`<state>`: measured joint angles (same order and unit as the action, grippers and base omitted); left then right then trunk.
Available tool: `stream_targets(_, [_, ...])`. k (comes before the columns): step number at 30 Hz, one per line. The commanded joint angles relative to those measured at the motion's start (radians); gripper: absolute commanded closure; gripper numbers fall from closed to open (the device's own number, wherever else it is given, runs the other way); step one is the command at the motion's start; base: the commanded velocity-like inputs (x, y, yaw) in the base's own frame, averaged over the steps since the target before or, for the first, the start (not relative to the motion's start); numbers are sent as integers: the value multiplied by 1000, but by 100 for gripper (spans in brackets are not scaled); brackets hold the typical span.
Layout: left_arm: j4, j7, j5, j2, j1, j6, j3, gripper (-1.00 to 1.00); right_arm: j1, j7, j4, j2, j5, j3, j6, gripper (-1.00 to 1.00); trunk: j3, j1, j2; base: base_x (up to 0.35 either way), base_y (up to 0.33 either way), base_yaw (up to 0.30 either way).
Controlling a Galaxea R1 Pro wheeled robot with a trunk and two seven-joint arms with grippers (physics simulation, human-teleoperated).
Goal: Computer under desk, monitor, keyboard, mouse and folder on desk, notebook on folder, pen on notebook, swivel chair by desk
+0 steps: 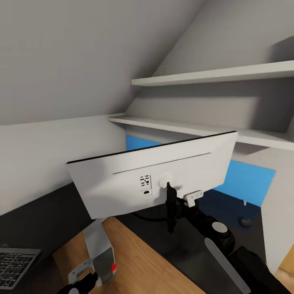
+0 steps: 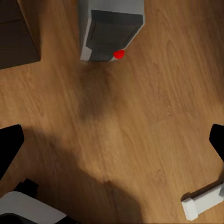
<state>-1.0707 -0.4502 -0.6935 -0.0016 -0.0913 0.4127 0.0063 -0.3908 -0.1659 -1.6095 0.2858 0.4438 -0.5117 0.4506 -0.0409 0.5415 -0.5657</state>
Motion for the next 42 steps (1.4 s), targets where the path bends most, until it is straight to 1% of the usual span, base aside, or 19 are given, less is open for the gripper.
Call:
stream_targets(1, [-2,-7,-9,0,-1,3,0,-100,-2,-14,-3,1,7,-2,2,100,-2,0,-2,0,0,252])
stream_targets(20, [-2,-6,-13,1,-1,3,3,-100,-1,-15,-4,0,5,-5,6,100,-2,0,-2,0,0,253])
stream_targets(26, [-2,-6,-9,0,-1,2,4,-100,-2,-15,-4,-1,6,-3,10,100,-3,0,-2,0,0,210])
stream_targets(34, [-2,-9,-5,0,-1,2,4,-100,-2,-14,-6,-14,6,-3,10,100,-5,0,-2,0,-6,68])
stream_targets(38, [-2,-17,-5,-1,-1,2,3,-100,-2,-14,-6,-16,6,-3,9,100,-5,0,-2,0,-240,2])
stream_targets(42, [-2,-16,-6,2,-1,2,3,-100,-2,-14,-6,-16,6,-3,10,100,-5,0,-2,-4,-73,0])
